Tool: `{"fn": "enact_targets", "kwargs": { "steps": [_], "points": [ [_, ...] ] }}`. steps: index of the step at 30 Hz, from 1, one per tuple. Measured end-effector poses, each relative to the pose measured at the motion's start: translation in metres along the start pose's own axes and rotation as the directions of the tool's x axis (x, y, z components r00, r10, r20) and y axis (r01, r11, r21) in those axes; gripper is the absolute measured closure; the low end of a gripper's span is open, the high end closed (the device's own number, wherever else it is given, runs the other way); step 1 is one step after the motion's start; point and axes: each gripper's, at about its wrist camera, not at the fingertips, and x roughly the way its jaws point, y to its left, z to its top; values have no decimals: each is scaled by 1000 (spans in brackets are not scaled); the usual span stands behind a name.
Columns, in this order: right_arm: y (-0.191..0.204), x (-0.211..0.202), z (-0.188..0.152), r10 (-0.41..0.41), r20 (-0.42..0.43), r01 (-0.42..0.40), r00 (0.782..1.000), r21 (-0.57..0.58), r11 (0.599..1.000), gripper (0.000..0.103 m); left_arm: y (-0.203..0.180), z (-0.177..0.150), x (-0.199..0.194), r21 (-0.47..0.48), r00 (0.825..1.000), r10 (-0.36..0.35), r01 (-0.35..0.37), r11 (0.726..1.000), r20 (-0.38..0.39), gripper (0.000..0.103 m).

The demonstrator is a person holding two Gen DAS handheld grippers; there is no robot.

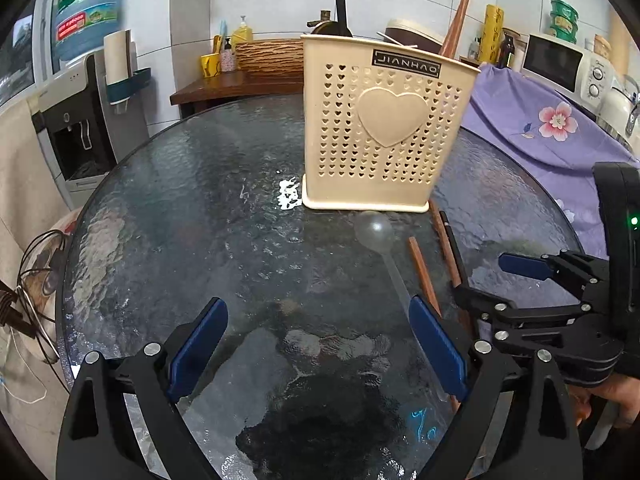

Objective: Organize utensils
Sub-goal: 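Withdraw both tools and move them toward the remaining utensils on the table, then grasp the clear plastic spoon with the left tool while the right tool grasps a black chopstick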

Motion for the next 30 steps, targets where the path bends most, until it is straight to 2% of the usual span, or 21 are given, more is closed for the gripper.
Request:
{"fn": "enact_targets", "kwargs": {
  "steps": [6,9,13,16,21,27,30],
  "points": [
    [-25,-8,-4,-25,-8,26,1000,51,998,38,-1,-1,4,2,1000,2,-2,1000,-12,14],
    [-31,-8,-3,-3,-9,4,1000,83,997,40,-3,0,7,8,1000,-2,2,1000,-19,15],
    [-27,-5,0,5,-9,-5,1000,60,998,40,-8,-1,9,17,1000,-1,1,1000,-22,15],
    [-24,-5,1,-24,-19,25,1000,51,998,41,-12,0,11,28,1000,6,-5,1000,-25,15],
    [-37,-5,2,-42,-30,44,999,76,996,41,-17,1,14,46,999,15,-13,999,-36,16],
    [-28,3,10,-33,-52,35,998,40,999,51,-28,10,25,85,998,4,2,996,-65,36],
    [-24,7,16,-41,-52,43,998,33,999,58,-28,16,28,69,997,-27,32,997,-73,40]
  ]
}}
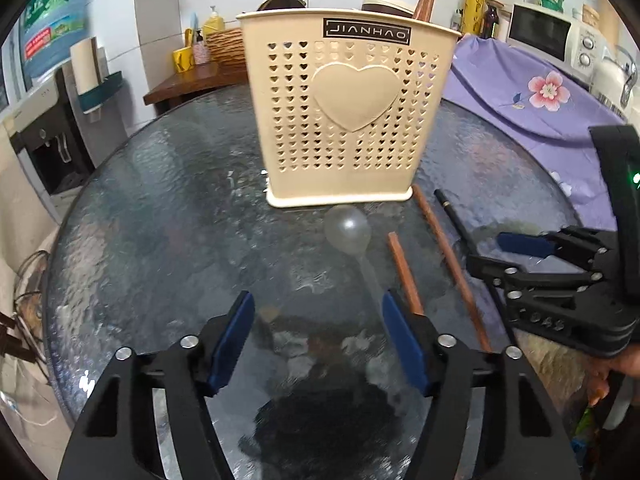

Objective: Organize utensils
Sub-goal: 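Grasp the clear plastic spoon with the left tool while the right tool grasps a black chopstick, then lift the plastic spoon and black chopstick and carry them over the holder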

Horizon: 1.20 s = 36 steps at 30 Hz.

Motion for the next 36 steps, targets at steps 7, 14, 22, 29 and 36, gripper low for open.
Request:
{"fn": "enact_targets", "kwargs": {
  "steps": [7,14,22,29,36],
  "points": [
    [-5,8,14,-8,-3,8,1000,7,1000,62,-6,17,23,3,999,-16,16,1000,-31,45],
    [-10,17,29,-13,-2,13,1000,17,1000,72,-14,23,41,32,998,20,-18,999,-53,48],
    [-14,22,37,-13,10,12,1000,15,1000,75,-20,29,54,53,997,39,-35,998,-69,52],
    [-9,23,39,-10,4,10,1000,10,1000,75,-21,40,60,61,997,42,-38,997,-71,55],
    [-8,30,49,-5,8,5,1000,21,1000,86,-26,46,64,42,998,36,-34,999,-60,67]
  ]
}}
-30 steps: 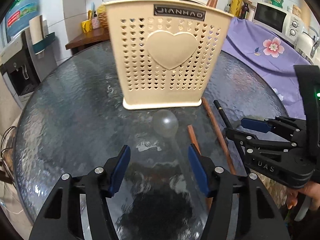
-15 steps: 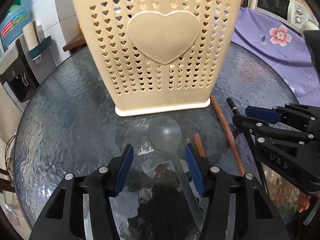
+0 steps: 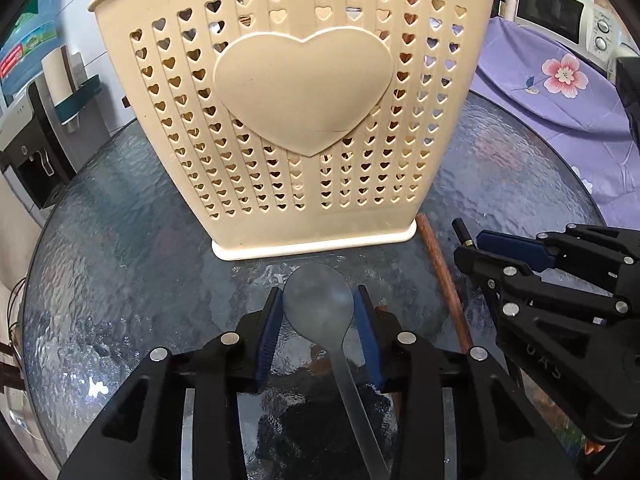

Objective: Organize utensils
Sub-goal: 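Lift the plastic spoon and black chopstick and carry them over the holder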

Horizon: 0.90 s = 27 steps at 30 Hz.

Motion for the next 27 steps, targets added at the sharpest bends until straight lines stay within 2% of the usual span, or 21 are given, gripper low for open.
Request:
{"fn": "enact_targets", "kwargs": {
  "steps": [2,7,12,15,21,27],
  "points": [
    [-3,1,1,2,3,-2,1000,10,1000,90,0,-1,-1,-4,1000,-6,6,1000,2,68],
    [-12,1,1,48,9,-48,999,51,998,93,2,-6,-6,-22,999,-37,37,999,23,68],
    [-21,-2,-4,135,32,-137,990,106,985,95,14,-7,-27,-68,991,-101,107,992,86,68],
    [-25,-14,-6,150,76,-159,986,119,980,95,23,-10,-43,-93,984,-131,142,985,122,68],
    [-32,-56,-6,211,199,-238,957,123,964,95,45,-18,-87,-142,950,-203,240,960,236,68],
    [-35,-109,-8,245,310,-285,918,89,954,95,47,-18,-125,-140,921,-216,272,952,324,68]
  ]
}}
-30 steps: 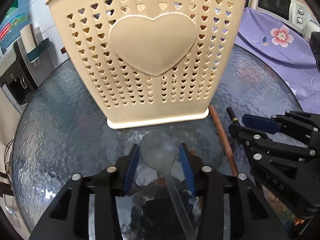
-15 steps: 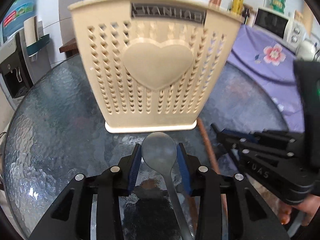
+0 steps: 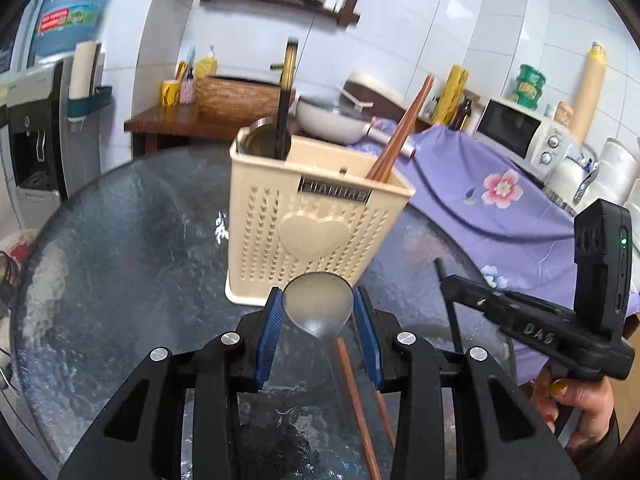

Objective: Organize utensils
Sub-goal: 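Lift the plastic spoon and black chopstick and carry them over the holder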

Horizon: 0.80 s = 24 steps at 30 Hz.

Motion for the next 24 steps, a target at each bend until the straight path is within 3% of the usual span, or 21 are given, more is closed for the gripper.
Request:
{"fn": "enact_targets", "kwargs": {
  "steps": [11,24],
  "points": [
    [14,-55,5,109,70,-107,992,-23,994,95,-5,11,-28,-24,996,-75,77,997,48,68],
    [44,-95,33,171,149,-158,974,-99,983,95,-12,36,-61,50,990,-63,57,997,123,68]
  ]
}}
